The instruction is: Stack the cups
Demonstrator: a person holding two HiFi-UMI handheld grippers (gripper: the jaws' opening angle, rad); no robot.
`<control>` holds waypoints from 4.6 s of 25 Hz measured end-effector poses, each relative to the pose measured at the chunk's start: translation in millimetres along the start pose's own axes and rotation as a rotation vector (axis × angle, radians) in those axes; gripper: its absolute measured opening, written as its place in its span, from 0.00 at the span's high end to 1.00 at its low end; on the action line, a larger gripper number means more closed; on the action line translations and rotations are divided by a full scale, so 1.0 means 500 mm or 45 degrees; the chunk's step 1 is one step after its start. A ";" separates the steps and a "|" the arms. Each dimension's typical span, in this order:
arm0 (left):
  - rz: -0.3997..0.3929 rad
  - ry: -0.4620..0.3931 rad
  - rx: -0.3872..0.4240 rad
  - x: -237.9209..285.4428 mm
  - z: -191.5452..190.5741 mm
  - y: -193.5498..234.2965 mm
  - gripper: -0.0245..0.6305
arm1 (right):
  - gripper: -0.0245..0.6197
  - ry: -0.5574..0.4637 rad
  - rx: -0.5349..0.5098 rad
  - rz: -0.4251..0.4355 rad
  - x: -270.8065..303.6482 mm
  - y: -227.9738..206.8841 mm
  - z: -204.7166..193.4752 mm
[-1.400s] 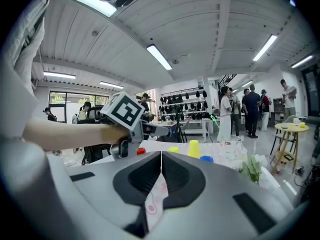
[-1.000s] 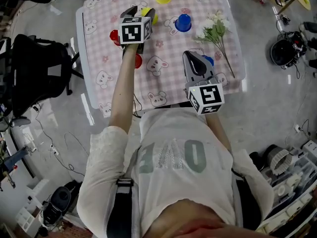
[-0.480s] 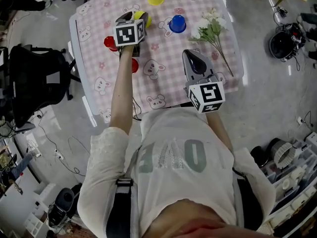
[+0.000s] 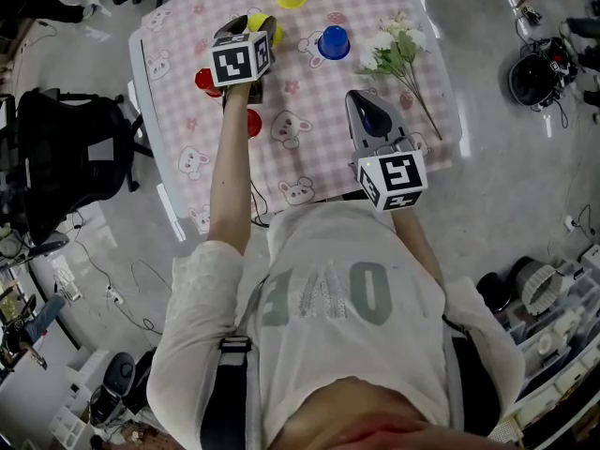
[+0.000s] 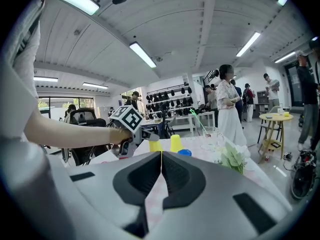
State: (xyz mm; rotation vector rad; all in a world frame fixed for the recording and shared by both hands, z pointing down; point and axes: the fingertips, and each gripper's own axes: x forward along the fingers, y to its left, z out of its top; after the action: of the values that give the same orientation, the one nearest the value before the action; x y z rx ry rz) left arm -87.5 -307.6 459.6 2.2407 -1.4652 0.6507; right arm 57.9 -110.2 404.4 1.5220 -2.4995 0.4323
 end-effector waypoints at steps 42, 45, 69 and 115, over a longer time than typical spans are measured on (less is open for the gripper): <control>0.013 -0.110 0.064 -0.260 -0.192 -0.169 0.61 | 0.92 0.065 -0.057 0.122 -0.016 0.084 -0.041; -0.001 -0.068 0.054 -0.250 -0.211 -0.171 0.61 | 0.92 0.065 -0.056 0.117 -0.016 0.082 -0.040; -0.211 -0.239 0.028 -0.281 -0.107 -0.269 0.60 | 0.92 0.011 -0.045 0.016 -0.063 0.035 -0.023; -0.246 -0.144 0.210 -0.205 -0.114 -0.372 0.61 | 0.92 0.068 0.069 -0.410 -0.211 -0.163 -0.095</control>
State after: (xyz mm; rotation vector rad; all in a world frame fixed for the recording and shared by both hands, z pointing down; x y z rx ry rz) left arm 38.7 -129.0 435.4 2.5449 -1.2632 0.6110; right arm 178.8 -41.3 429.7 1.8642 -2.1634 0.4822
